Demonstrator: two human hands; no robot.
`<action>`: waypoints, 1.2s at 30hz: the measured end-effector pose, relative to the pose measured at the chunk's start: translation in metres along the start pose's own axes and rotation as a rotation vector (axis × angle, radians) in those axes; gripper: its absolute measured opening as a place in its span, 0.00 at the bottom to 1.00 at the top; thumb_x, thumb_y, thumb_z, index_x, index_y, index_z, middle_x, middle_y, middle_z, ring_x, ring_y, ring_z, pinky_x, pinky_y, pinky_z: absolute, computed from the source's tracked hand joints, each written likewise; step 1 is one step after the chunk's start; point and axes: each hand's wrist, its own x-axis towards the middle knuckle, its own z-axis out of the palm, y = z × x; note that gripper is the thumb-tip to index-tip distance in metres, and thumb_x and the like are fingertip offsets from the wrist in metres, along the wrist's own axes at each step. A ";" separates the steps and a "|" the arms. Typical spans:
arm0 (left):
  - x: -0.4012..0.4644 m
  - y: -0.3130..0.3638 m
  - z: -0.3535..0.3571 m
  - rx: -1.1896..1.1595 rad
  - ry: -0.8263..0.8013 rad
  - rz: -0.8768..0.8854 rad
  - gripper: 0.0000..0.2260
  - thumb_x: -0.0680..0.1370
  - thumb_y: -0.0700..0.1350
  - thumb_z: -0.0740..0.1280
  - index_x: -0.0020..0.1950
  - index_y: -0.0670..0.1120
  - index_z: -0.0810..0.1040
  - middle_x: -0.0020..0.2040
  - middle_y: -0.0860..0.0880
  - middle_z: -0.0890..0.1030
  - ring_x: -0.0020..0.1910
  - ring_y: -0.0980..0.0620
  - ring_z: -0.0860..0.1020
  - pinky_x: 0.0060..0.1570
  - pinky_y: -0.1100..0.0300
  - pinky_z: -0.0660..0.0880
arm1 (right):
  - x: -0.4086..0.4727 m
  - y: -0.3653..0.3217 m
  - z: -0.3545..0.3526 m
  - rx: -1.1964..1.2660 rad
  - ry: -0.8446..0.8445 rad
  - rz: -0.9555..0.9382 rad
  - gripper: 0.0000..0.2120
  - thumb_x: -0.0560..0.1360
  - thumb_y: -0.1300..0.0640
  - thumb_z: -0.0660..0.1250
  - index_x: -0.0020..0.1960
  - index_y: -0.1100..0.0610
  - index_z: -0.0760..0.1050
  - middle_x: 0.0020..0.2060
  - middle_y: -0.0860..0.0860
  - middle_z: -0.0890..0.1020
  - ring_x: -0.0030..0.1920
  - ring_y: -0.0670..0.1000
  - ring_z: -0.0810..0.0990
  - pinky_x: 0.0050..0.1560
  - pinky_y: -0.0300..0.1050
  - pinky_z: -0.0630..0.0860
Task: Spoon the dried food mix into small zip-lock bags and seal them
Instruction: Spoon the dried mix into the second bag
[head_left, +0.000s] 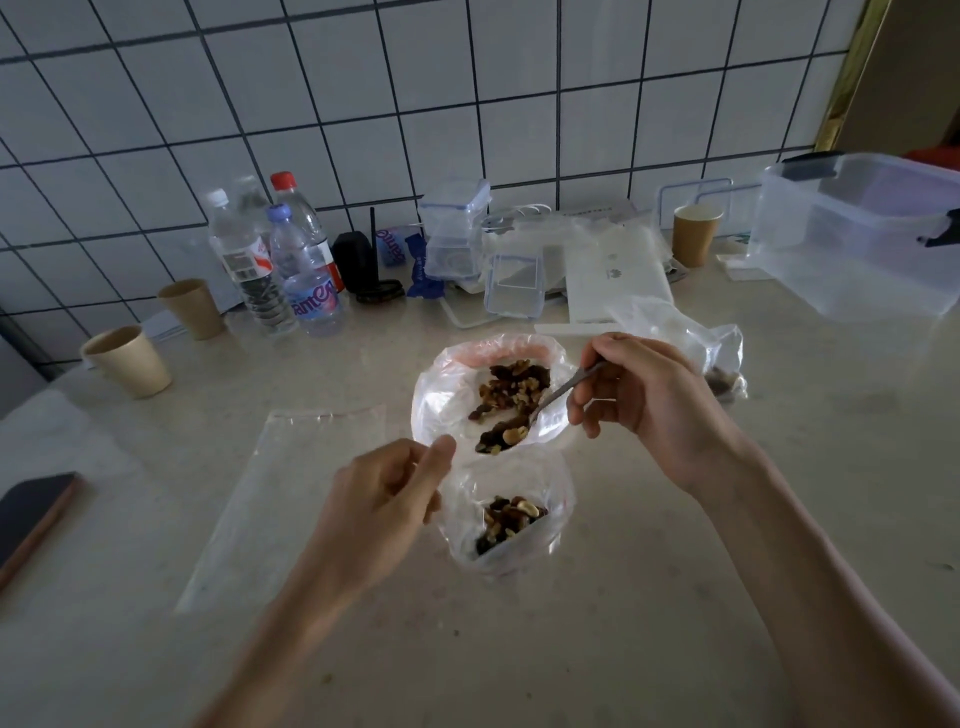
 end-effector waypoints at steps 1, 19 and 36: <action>-0.004 0.001 0.001 -0.033 -0.060 -0.025 0.23 0.77 0.69 0.62 0.37 0.52 0.82 0.34 0.50 0.84 0.29 0.56 0.78 0.32 0.68 0.70 | -0.001 0.000 0.001 -0.024 -0.022 0.007 0.14 0.82 0.55 0.61 0.44 0.59 0.80 0.34 0.60 0.79 0.36 0.61 0.80 0.33 0.49 0.76; 0.009 -0.011 0.011 0.070 0.185 0.044 0.08 0.81 0.48 0.71 0.41 0.54 0.83 0.31 0.52 0.81 0.28 0.57 0.75 0.31 0.70 0.69 | -0.006 0.006 0.021 -0.516 -0.170 -0.292 0.17 0.87 0.51 0.55 0.48 0.59 0.77 0.31 0.59 0.78 0.30 0.61 0.77 0.29 0.65 0.74; 0.070 0.015 -0.001 0.190 0.259 0.387 0.11 0.78 0.56 0.73 0.53 0.50 0.82 0.45 0.57 0.82 0.44 0.58 0.80 0.41 0.73 0.71 | 0.006 0.009 0.001 -0.058 0.457 0.019 0.17 0.86 0.51 0.61 0.47 0.61 0.82 0.36 0.58 0.85 0.33 0.55 0.83 0.26 0.45 0.76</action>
